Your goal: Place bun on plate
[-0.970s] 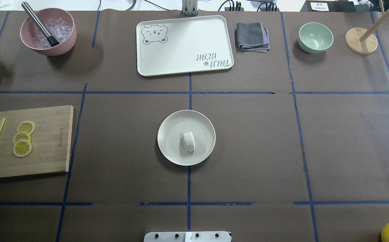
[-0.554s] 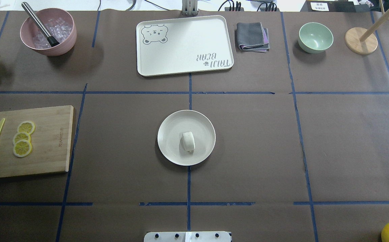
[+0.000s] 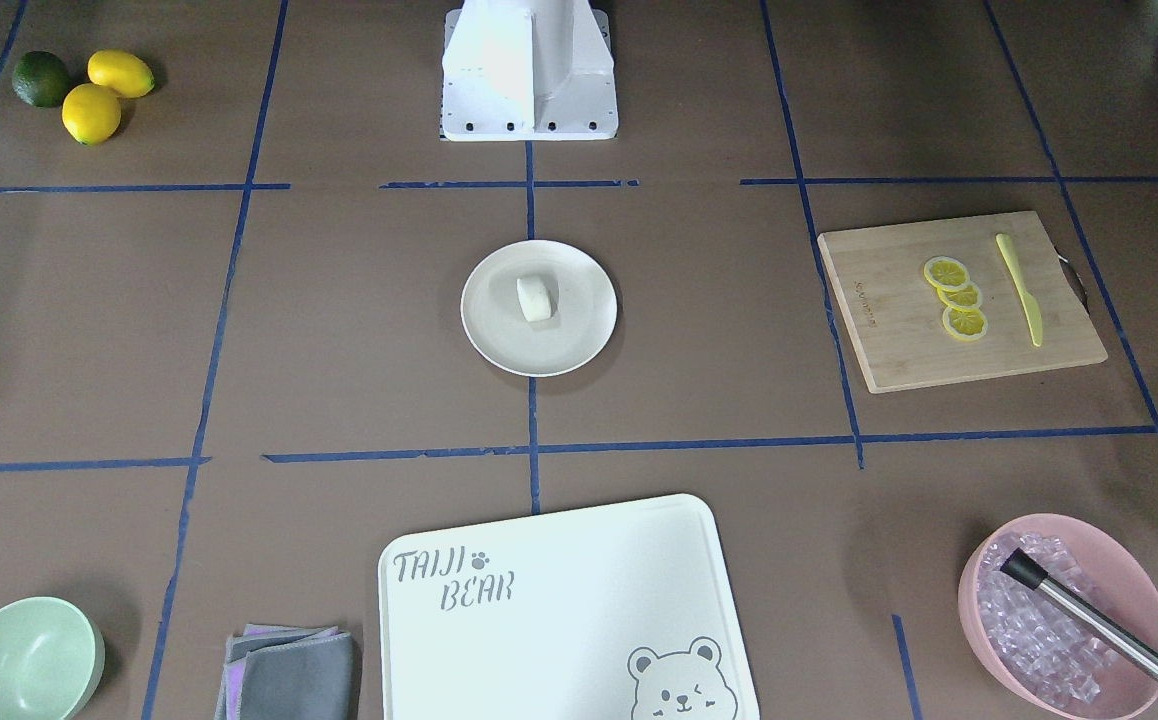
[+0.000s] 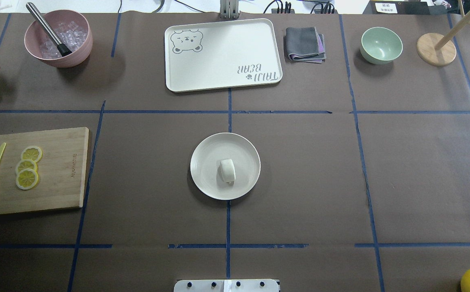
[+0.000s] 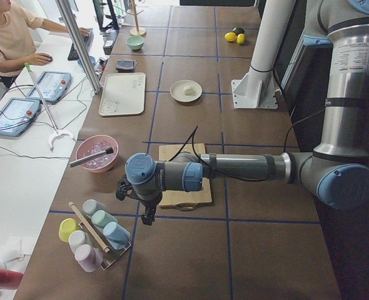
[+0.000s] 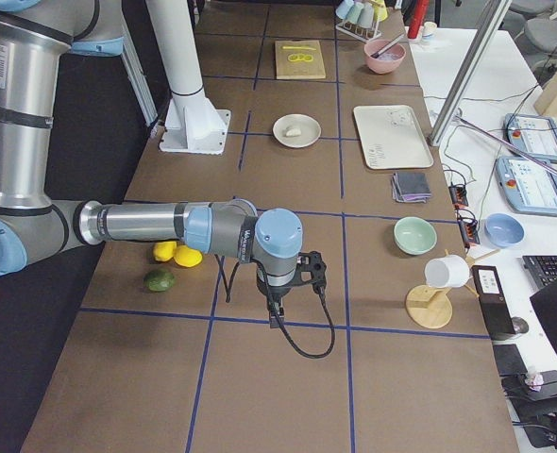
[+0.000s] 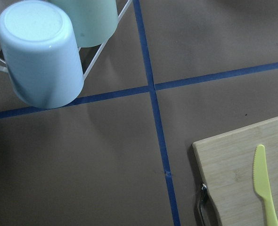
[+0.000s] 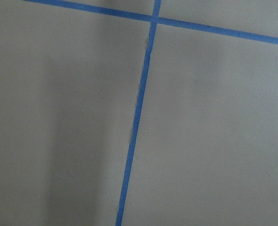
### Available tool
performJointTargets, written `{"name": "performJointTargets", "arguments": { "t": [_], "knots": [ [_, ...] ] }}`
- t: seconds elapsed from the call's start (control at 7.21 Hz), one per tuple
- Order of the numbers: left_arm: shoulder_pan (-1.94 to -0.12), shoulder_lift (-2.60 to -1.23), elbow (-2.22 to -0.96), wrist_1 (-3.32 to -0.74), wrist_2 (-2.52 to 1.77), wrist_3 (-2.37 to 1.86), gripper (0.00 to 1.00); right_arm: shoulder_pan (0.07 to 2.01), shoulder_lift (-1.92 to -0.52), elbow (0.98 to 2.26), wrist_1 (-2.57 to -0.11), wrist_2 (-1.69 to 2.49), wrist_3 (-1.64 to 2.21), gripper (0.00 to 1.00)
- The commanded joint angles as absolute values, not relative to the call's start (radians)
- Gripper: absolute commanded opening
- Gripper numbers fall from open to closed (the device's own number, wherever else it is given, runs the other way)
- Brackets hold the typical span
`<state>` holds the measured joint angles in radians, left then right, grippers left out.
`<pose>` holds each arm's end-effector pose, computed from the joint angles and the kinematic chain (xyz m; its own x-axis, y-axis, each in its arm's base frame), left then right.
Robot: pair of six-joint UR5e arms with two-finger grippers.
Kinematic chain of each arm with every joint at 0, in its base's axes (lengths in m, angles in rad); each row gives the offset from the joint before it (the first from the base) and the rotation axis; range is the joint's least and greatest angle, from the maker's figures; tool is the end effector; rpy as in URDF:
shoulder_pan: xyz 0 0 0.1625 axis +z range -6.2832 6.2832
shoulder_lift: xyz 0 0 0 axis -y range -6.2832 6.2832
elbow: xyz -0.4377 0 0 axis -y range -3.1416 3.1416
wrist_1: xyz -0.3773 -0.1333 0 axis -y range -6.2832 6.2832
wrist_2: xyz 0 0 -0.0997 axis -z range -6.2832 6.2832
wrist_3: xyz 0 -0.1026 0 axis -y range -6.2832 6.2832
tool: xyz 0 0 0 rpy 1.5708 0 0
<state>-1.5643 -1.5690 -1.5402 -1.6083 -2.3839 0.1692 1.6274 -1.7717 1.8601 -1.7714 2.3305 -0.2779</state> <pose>-0.0557 -0.4767 0.6824 0.6763 0.1764 -0.7152 -0.1221 0.9843 0.1274 0.0840 -0.3751 0.6432 0.7073 -0.1587 0.6888 0.1433 0.9864 0.0801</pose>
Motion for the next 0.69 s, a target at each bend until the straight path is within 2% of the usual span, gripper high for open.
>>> {"name": "performJointTargets", "arguments": {
  "t": [0.0, 0.55],
  "knots": [
    [-1.565, -1.562, -1.537, -1.611, -2.373, 0.169, 1.00, 1.609, -1.747, 1.856, -1.772, 2.332, -0.270, 1.00],
    [-1.565, -1.562, -1.537, -1.606, -2.372, 0.167, 1.00, 1.580, -1.729, 1.845, -1.770, 2.330, -0.239, 1.00]
  ]
}}
